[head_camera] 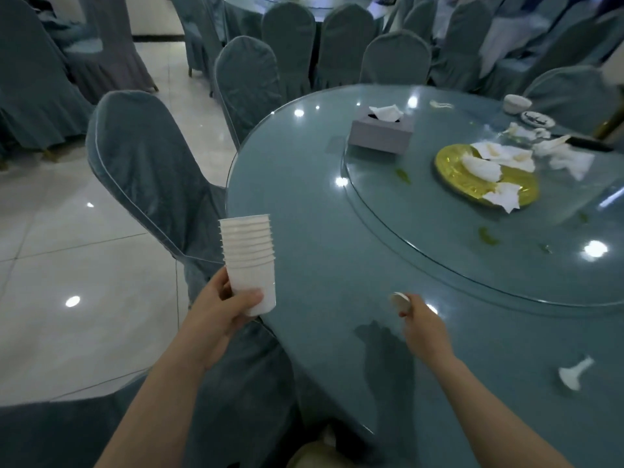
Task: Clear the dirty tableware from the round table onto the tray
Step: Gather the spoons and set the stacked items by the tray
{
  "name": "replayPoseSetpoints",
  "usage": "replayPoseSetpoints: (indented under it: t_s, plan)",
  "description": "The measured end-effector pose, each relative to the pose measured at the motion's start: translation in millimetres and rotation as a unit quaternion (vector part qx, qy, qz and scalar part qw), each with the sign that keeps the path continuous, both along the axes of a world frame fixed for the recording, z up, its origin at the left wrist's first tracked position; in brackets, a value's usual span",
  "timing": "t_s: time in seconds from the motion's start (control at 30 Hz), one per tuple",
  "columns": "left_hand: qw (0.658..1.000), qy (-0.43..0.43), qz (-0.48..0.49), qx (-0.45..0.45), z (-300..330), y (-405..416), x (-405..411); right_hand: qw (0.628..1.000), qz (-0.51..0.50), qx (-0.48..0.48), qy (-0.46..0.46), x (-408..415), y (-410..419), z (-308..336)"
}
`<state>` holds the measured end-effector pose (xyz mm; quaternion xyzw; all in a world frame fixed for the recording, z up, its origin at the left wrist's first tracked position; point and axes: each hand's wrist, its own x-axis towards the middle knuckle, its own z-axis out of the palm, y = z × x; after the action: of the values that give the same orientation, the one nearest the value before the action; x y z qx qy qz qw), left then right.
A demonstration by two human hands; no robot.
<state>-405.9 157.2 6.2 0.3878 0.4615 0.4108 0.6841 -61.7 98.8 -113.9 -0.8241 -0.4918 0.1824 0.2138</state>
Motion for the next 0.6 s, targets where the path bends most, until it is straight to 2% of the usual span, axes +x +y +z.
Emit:
replayPoseSetpoints:
  t_s: [0.1, 0.23, 0.4, 0.6]
  plan:
    - [1.0, 0.002, 0.003, -0.002, -2, -33, -1, 0.995, -0.053, 0.07, 0.05, -5, -53, 13]
    - [1.0, -0.008, -0.006, 0.006, -4, -69, 6, 0.98, -0.13, 0.112, 0.101, 1, -117, 32]
    - [0.999, 0.001, -0.025, 0.021, 0, -92, 26, 0.971, -0.189, 0.106, 0.1, 23, -177, 49]
    - [0.998, -0.03, -0.047, 0.011, 3, -111, 59, 0.955, -0.254, 0.083, 0.132, 48, -222, 51]
